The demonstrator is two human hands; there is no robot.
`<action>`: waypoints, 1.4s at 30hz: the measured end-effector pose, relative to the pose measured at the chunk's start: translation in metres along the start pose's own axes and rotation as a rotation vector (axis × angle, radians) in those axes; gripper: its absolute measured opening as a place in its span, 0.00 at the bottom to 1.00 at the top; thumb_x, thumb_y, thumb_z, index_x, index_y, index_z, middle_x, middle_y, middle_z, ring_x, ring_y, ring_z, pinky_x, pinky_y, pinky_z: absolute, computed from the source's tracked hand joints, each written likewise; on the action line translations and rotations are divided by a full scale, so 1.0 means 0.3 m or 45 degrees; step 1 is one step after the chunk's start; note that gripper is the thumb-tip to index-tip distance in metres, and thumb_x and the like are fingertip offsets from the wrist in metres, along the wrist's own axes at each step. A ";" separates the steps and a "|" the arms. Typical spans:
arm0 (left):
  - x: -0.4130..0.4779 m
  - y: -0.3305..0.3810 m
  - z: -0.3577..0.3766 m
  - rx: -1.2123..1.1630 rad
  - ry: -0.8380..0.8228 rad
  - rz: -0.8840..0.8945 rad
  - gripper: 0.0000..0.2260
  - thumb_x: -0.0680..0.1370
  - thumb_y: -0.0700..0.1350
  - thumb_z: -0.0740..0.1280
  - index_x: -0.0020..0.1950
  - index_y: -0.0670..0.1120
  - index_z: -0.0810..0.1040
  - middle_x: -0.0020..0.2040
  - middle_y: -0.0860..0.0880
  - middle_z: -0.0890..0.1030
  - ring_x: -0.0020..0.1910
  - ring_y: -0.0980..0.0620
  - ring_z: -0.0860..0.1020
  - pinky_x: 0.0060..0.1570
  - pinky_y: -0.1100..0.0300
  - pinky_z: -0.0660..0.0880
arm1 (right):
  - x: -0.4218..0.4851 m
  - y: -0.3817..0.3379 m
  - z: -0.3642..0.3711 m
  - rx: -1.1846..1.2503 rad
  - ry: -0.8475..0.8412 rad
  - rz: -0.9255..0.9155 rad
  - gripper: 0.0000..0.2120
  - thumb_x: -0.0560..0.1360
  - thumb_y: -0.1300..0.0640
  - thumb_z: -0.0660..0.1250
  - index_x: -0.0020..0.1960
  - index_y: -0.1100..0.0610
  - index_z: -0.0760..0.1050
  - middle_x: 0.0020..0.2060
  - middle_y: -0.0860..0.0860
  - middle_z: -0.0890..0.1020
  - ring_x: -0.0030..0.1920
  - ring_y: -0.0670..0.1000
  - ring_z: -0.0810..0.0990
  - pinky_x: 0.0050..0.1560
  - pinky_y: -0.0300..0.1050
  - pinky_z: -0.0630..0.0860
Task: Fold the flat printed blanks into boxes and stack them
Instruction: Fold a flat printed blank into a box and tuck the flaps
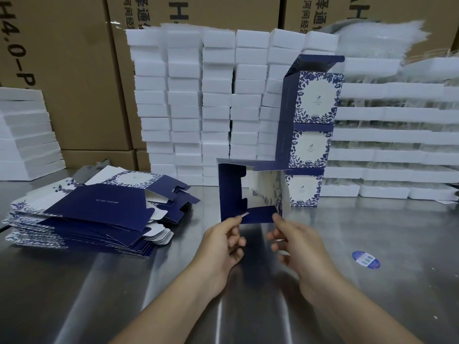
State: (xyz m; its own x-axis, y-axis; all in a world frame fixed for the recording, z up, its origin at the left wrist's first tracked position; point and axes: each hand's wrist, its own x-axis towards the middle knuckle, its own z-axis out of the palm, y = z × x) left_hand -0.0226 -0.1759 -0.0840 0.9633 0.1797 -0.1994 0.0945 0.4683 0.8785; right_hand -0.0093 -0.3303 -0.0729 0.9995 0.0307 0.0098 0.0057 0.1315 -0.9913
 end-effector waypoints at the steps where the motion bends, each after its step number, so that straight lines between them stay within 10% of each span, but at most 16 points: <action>1: 0.003 0.000 -0.003 0.002 -0.008 -0.007 0.18 0.80 0.47 0.71 0.32 0.49 0.71 0.25 0.52 0.64 0.28 0.55 0.72 0.36 0.61 0.68 | 0.003 0.001 0.000 -0.029 0.013 -0.027 0.14 0.82 0.48 0.69 0.44 0.57 0.79 0.32 0.50 0.83 0.27 0.45 0.76 0.31 0.40 0.69; 13: 0.020 -0.005 -0.015 0.075 0.072 0.053 0.16 0.80 0.48 0.72 0.36 0.48 0.72 0.27 0.51 0.66 0.28 0.54 0.73 0.33 0.61 0.73 | 0.002 0.003 -0.028 -0.381 0.253 -0.828 0.27 0.79 0.47 0.72 0.72 0.29 0.64 0.65 0.33 0.75 0.61 0.35 0.76 0.55 0.42 0.76; 20: 0.015 -0.004 -0.013 0.193 0.168 0.200 0.15 0.81 0.46 0.70 0.36 0.47 0.70 0.26 0.51 0.65 0.27 0.53 0.73 0.35 0.59 0.70 | 0.041 -0.003 -0.065 -0.529 0.319 -1.018 0.30 0.79 0.70 0.63 0.64 0.35 0.76 0.60 0.37 0.78 0.59 0.40 0.78 0.49 0.40 0.76; 26: -0.005 -0.026 0.008 0.588 0.065 0.586 0.17 0.80 0.51 0.67 0.30 0.52 0.73 0.25 0.52 0.71 0.30 0.51 0.73 0.37 0.55 0.67 | 0.076 0.029 -0.091 -0.898 0.255 -0.957 0.26 0.77 0.73 0.61 0.61 0.49 0.85 0.72 0.46 0.73 0.66 0.48 0.74 0.65 0.41 0.69; 30: -0.034 -0.024 0.010 0.910 0.044 0.927 0.15 0.77 0.57 0.62 0.38 0.47 0.72 0.32 0.43 0.74 0.32 0.44 0.71 0.33 0.47 0.67 | 0.076 0.007 -0.103 -0.874 0.368 -0.951 0.06 0.79 0.57 0.72 0.48 0.45 0.83 0.61 0.39 0.78 0.59 0.38 0.77 0.54 0.35 0.70; 36: -0.057 0.013 -0.010 1.230 0.151 1.402 0.12 0.80 0.52 0.64 0.40 0.49 0.67 0.33 0.52 0.69 0.32 0.50 0.66 0.31 0.55 0.61 | 0.061 -0.035 -0.129 -0.724 0.499 -0.748 0.13 0.71 0.38 0.69 0.45 0.44 0.69 0.41 0.34 0.81 0.40 0.40 0.80 0.36 0.44 0.70; 42: -0.070 0.024 0.007 0.879 0.103 1.387 0.14 0.85 0.56 0.58 0.42 0.54 0.71 0.36 0.53 0.75 0.37 0.51 0.75 0.37 0.61 0.68 | 0.066 -0.018 -0.098 -0.541 0.347 -0.478 0.16 0.85 0.47 0.62 0.45 0.56 0.77 0.34 0.54 0.84 0.33 0.57 0.80 0.35 0.50 0.75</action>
State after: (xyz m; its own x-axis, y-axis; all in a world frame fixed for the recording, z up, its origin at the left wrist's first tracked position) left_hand -0.0418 -0.1781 -0.0724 0.6103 0.2469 0.7527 -0.5924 -0.4886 0.6406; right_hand 0.0114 -0.3597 -0.0713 0.8987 -0.2025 0.3891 0.3139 -0.3228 -0.8929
